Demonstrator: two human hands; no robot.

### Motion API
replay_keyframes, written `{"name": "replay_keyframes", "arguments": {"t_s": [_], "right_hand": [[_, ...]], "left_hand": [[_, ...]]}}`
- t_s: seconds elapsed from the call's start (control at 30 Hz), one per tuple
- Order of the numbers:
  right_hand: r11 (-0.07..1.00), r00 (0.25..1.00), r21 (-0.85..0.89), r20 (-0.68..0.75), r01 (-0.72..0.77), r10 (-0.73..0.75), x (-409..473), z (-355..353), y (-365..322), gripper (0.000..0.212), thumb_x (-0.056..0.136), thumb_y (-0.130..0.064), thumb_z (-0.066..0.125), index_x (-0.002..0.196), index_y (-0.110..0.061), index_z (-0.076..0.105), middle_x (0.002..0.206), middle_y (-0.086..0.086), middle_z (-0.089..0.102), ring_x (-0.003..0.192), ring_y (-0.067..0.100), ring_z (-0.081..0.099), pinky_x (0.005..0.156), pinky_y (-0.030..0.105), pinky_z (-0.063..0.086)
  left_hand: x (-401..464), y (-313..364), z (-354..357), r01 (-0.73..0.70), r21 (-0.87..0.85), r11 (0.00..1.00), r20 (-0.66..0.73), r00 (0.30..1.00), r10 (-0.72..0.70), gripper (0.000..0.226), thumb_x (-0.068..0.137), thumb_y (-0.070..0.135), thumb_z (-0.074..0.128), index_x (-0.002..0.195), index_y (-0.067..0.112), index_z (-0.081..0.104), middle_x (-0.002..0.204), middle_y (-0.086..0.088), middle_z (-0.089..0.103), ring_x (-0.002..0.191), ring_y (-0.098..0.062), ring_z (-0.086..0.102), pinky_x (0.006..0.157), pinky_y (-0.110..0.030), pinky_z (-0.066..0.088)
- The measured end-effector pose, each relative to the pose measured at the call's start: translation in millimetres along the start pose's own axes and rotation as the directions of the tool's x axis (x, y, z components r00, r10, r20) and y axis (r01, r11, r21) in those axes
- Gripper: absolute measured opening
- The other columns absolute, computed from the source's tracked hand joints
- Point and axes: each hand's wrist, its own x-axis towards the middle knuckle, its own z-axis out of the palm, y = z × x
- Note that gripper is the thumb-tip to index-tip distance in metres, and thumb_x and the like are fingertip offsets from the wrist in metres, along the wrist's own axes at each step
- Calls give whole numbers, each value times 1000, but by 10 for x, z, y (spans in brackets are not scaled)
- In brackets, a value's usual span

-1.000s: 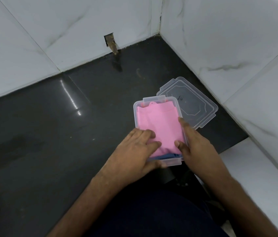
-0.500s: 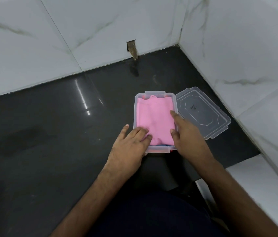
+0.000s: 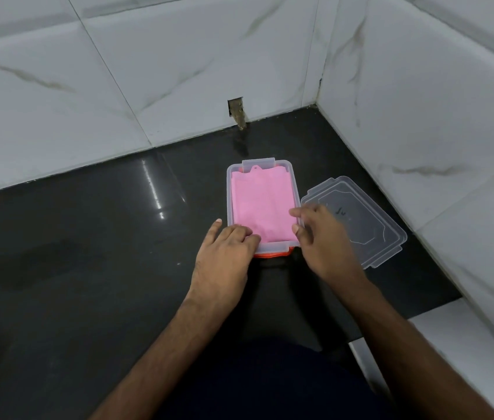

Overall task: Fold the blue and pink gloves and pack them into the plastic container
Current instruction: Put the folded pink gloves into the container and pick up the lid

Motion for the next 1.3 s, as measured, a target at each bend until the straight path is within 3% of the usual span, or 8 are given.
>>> {"name": "replay_keyframes", "arguments": {"t_s": [0.27, 0.57, 0.77, 0.9, 1.1, 1.17, 1.3], "right_hand": [[1000, 994, 13, -102, -23, 24, -89, -211, 233, 33, 100, -19, 61, 133, -17, 61, 130, 3, 62, 113, 15, 61, 100, 39, 55], [972, 986, -168, 11, -163, 167, -188, -325, 843, 33, 99, -27, 58, 132, -22, 58, 124, 0, 63, 111, 16, 62, 96, 39, 54], [968, 979, -221, 137, -116, 148, -32, -288, 924, 12, 94, -32, 66, 99, -22, 61, 91, -4, 61, 82, 14, 60, 79, 40, 56], [940, 978, -330, 156, -83, 141, 111, -163, 873, 19, 94, -34, 66, 101, -20, 55, 92, 0, 62, 85, 20, 65, 78, 41, 57], [945, 991, -324, 101, -51, 88, 258, -169, 745, 8, 98, -26, 59, 97, -18, 58, 89, 2, 66, 81, 20, 68, 74, 38, 59], [962, 998, -272, 32, -37, 48, 258, -239, 663, 14, 96, -24, 60, 85, -17, 54, 79, 1, 62, 74, 21, 65, 71, 41, 58], [990, 993, -127, -96, 57, -69, 220, -447, 414, 26, 90, -21, 69, 74, -20, 48, 67, -6, 53, 61, 11, 55, 64, 35, 56]], "left_hand": [[97, 324, -37, -53, -148, 988, -87, 995, 40, 37, 103, 26, 51, 139, 24, 61, 138, 2, 63, 132, -17, 55, 124, -40, 24], [375, 766, 133, -145, -177, 973, -92, 987, 131, 35, 99, 28, 63, 132, 15, 65, 138, -6, 63, 129, -25, 57, 120, -43, 32], [460, 835, 189, -78, -276, 958, -22, 997, 75, 42, 99, 30, 63, 139, 17, 60, 151, -5, 51, 138, -23, 49, 109, -40, 45], [436, 786, 168, 48, -438, 898, 9, 999, -49, 49, 100, 32, 64, 146, 21, 53, 160, 3, 34, 137, -18, 49, 99, -39, 57], [423, 719, 94, 106, -444, 890, 12, 994, -113, 51, 100, 34, 62, 148, 23, 51, 153, 7, 45, 130, -12, 52, 98, -36, 57], [411, 697, 89, 115, -448, 886, 11, 992, -123, 52, 100, 34, 63, 149, 24, 50, 150, 7, 48, 126, -11, 55, 98, -34, 57], [367, 641, 90, 154, -562, 813, 18, 985, -174, 55, 99, 29, 66, 151, 26, 46, 143, 5, 56, 118, -8, 62, 94, -37, 60]]}}
